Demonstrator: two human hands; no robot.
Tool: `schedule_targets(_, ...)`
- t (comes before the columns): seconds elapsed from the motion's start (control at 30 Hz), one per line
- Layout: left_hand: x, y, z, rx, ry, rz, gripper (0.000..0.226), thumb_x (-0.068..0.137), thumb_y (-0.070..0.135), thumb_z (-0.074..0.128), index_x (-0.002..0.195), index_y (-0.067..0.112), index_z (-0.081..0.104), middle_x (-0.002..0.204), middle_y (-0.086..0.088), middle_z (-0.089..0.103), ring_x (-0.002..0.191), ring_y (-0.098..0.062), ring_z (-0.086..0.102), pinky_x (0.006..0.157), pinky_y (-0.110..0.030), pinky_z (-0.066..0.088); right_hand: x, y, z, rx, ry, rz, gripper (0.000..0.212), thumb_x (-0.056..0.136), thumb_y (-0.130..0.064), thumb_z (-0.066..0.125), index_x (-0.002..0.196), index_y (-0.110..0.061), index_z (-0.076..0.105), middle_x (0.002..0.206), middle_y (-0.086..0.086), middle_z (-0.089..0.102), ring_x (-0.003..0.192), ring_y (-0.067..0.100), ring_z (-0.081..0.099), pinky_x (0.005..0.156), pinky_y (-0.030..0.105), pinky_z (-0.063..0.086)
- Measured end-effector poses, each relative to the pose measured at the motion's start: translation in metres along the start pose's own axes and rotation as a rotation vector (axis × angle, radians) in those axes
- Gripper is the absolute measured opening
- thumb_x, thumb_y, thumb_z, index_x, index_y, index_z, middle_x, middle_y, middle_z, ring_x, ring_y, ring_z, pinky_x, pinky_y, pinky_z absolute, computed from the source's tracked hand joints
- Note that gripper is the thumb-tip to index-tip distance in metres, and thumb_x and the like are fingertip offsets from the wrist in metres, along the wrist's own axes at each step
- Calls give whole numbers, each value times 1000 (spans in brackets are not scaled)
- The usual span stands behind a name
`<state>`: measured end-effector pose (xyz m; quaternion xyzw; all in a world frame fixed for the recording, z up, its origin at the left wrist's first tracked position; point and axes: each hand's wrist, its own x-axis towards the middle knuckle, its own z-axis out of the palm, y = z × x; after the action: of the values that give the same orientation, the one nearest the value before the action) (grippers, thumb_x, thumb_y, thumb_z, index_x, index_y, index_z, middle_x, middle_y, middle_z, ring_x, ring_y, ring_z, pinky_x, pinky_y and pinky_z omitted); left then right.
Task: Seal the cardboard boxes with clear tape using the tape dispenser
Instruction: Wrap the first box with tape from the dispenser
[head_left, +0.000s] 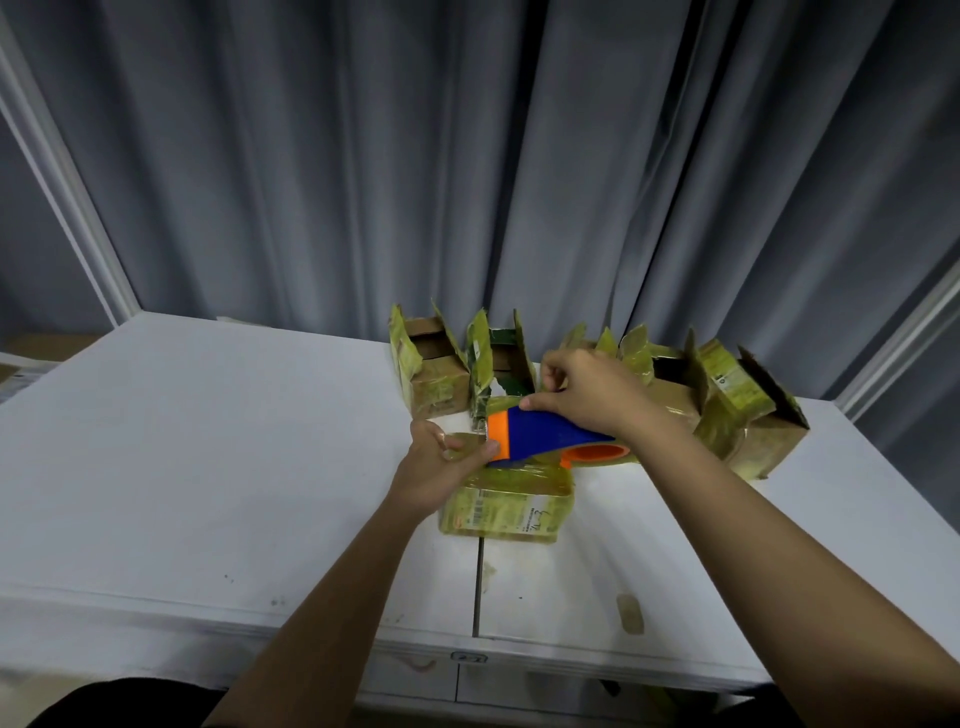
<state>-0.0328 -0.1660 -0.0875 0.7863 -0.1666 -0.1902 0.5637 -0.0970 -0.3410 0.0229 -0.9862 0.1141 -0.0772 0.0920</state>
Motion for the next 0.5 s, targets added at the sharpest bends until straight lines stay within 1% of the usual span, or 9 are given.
schedule_targets(0.1,1,2,6,75,89,-16,66,75,46,75,113,11,33,99,9,53,91,-10,54,72,-27,41,-1,4,-1,31,-72,-7,26,82,-47,60,80,-22,57,80,-2,64,78,18,60,70,41,52)
schedule_targets(0.17,2,4,10,86,122,-17,66,74,45,76,111,11,33,96,9,53,88,-10,55,69,-27,42,-3,7,-9,104,-160,-3,17,84,-41,57,91,-25,59,94,-4,64,87,17,59,74,39,54)
schedule_targets(0.23,3,3,11,96,126,-16,63,74,45,76,108,13,33,91,12,51,88,-10,55,66,-26,42,-5,11,-18,161,-224,9,21,88,-35,60,106,-25,56,105,-6,60,92,14,58,75,32,54)
schedule_targets(0.27,3,3,11,96,125,-17,63,74,46,76,108,14,33,90,13,50,89,-10,56,67,-26,43,-5,15,-21,181,-236,30,26,88,-37,61,111,-25,54,105,-6,59,92,13,59,75,31,54)
schedule_targets(0.3,3,3,11,94,127,-17,63,75,46,76,108,14,33,89,14,50,89,-10,56,68,-26,44,-7,18,-22,197,-243,61,30,88,-41,62,111,-25,53,103,-6,61,90,12,60,76,31,55)
schedule_targets(0.33,2,3,11,95,131,-19,63,75,46,75,109,13,33,89,14,50,90,-10,56,68,-26,43,-9,22,-21,212,-246,95,32,87,-48,62,108,-26,54,99,-7,63,88,12,62,77,31,55)
schedule_targets(0.4,1,4,10,103,141,-20,63,76,45,75,110,11,34,92,12,52,90,-11,55,66,-26,41,-14,30,-16,284,-214,127,31,85,-57,60,93,-28,56,88,-8,66,83,11,65,75,31,56)
schedule_targets(0.43,1,4,10,105,143,-19,64,76,45,75,111,10,34,95,10,53,91,-12,55,64,-25,40,-17,31,-13,336,-180,125,29,84,-57,60,87,-29,56,85,-8,67,81,11,66,74,31,56)
schedule_targets(0.5,0,5,10,103,145,-10,63,77,43,74,113,9,35,98,8,54,91,-12,55,62,-24,38,-20,31,-10,406,-120,113,29,83,-55,63,83,-26,59,82,-5,70,79,13,68,75,35,57)
